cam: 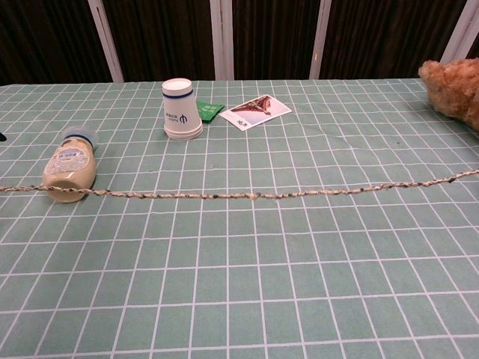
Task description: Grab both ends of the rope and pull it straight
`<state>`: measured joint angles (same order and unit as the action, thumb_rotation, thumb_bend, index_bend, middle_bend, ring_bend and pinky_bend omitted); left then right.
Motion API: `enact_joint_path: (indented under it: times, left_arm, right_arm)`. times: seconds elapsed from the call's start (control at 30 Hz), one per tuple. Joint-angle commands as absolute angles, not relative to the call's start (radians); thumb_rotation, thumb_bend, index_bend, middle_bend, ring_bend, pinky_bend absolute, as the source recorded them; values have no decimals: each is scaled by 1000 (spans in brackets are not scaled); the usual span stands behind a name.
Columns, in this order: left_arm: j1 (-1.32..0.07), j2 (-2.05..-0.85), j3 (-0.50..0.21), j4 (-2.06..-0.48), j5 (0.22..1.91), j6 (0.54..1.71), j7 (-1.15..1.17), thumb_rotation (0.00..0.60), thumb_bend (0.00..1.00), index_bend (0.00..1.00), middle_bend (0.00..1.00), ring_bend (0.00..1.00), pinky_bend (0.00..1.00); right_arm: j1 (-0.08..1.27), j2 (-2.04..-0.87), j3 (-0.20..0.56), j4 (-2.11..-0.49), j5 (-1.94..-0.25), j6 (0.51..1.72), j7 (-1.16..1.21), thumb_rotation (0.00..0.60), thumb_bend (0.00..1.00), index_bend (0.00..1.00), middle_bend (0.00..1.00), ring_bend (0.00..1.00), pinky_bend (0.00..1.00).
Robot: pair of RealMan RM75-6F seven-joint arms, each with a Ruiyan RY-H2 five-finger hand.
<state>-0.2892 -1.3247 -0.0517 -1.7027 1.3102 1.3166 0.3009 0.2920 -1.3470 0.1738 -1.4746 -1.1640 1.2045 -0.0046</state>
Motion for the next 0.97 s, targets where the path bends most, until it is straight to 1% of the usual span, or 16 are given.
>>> enact_joint_path:
  times: [0.03, 0.07, 0.1, 0.13, 0.17, 0.2, 0.23, 0.33, 0.37, 0.43, 0.57, 0.67, 0.8, 0.97]
  left_arm:
    - [-300, -1344, -56, -1677, 1301, 1302, 323, 600, 418, 549, 96, 0, 0]
    - [-302, -1345, -54, -1670, 1294, 1294, 333, 600, 340, 501, 66, 0, 0]
    - [-304, -1343, -51, -1666, 1283, 1282, 351, 600, 286, 467, 43, 0, 0]
    - [-306, -1340, -50, -1665, 1274, 1276, 365, 600, 210, 416, 15, 0, 0]
    - [-307, -1336, -50, -1669, 1265, 1271, 380, 600, 180, 392, 6, 0, 0]
    - [-308, -1331, -51, -1675, 1256, 1267, 390, 600, 146, 357, 0, 0, 0]
    - [-309, -1326, -53, -1682, 1250, 1268, 397, 600, 120, 319, 0, 0, 0]
    - [-306, -1312, -58, -1696, 1250, 1280, 408, 600, 76, 208, 0, 0, 0]
    - [-305, -1308, -59, -1701, 1250, 1283, 409, 600, 69, 175, 0, 0, 0]
    - [-297, -1292, -61, -1721, 1250, 1295, 402, 600, 68, 144, 0, 0, 0]
    - [-270, -1256, -57, -1764, 1274, 1334, 352, 600, 67, 126, 0, 0, 0]
    - [-234, -1222, -42, -1793, 1334, 1391, 282, 600, 67, 122, 0, 0, 0]
    - [-170, -1184, 0, -1777, 1469, 1504, 175, 600, 67, 119, 0, 0, 0]
    - [-113, -1146, 41, -1723, 1563, 1593, 83, 600, 68, 107, 0, 0, 0]
  right_arm:
    - [295, -1357, 177, -1458, -1148, 1197, -19, 600, 494, 526, 205, 0, 0]
    - [295, -1358, 177, -1455, -1141, 1192, -24, 600, 494, 462, 172, 0, 0]
    - [297, -1358, 176, -1451, -1128, 1181, -34, 600, 493, 336, 107, 0, 0]
    - [298, -1357, 175, -1451, -1118, 1172, -42, 600, 493, 244, 63, 0, 0]
    - [299, -1354, 175, -1454, -1106, 1160, -51, 600, 493, 106, 14, 0, 0]
    - [301, -1350, 174, -1457, -1095, 1152, -64, 600, 493, 42, 1, 0, 0]
    - [302, -1347, 175, -1463, -1084, 1146, -76, 600, 494, 13, 0, 0, 0]
    - [304, -1336, 179, -1485, -1059, 1139, -103, 600, 446, 0, 0, 0, 0]
    - [303, -1334, 179, -1491, -1053, 1140, -110, 600, 411, 0, 0, 0, 0]
    - [301, -1325, 182, -1511, -1039, 1144, -126, 600, 370, 0, 0, 0, 0]
    - [288, -1301, 189, -1554, -1039, 1167, -121, 600, 358, 0, 0, 0, 0]
    - [269, -1274, 189, -1595, -1081, 1207, -94, 600, 356, 0, 0, 0, 0]
    - [230, -1242, 156, -1621, -1218, 1301, -57, 600, 355, 0, 0, 0, 0]
    - [178, -1204, 95, -1610, -1391, 1419, -30, 600, 356, 0, 0, 0, 0]
